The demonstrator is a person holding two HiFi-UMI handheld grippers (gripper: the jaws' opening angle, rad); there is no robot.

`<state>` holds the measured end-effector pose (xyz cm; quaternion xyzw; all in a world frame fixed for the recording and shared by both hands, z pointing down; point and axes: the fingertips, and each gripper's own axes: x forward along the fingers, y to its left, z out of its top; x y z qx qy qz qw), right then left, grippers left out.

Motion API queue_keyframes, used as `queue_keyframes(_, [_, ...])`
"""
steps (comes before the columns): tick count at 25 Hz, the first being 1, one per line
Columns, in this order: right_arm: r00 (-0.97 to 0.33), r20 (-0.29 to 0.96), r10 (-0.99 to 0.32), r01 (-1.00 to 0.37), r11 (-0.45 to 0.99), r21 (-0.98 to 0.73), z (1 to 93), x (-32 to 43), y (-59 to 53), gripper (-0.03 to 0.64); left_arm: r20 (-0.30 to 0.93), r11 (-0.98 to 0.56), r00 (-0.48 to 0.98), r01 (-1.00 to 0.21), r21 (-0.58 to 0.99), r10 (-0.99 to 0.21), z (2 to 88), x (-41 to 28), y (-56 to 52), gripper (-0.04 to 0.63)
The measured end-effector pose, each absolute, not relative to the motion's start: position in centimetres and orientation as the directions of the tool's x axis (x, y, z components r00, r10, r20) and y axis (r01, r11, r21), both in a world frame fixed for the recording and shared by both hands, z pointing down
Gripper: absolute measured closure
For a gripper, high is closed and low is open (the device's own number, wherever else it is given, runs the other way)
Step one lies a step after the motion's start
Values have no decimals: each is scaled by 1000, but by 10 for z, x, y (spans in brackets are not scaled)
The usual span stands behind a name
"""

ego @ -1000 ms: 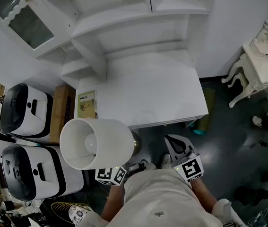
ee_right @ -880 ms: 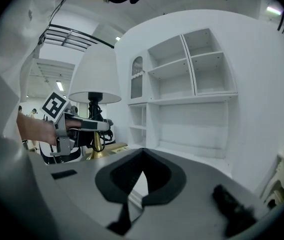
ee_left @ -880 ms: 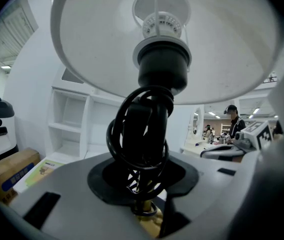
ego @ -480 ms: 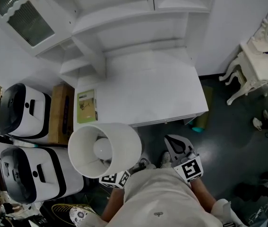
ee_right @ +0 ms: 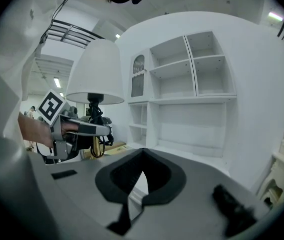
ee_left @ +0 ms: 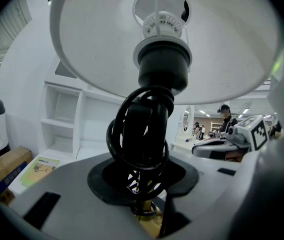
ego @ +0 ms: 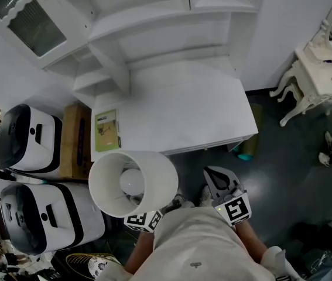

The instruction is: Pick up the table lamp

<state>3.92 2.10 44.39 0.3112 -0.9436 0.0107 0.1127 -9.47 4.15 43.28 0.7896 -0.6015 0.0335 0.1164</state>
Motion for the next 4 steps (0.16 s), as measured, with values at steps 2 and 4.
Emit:
queue_keyframes(2, [-779,219,-587,-591,805,54,445,39,23,606,194,-249,273,-958,141,-942,434,-96,42,453])
queue_keyframes(4, [-778,219,-589,-593,804,55,446,39,25,606,197,-247,271,-959,140,-942,436,-97,44,453])
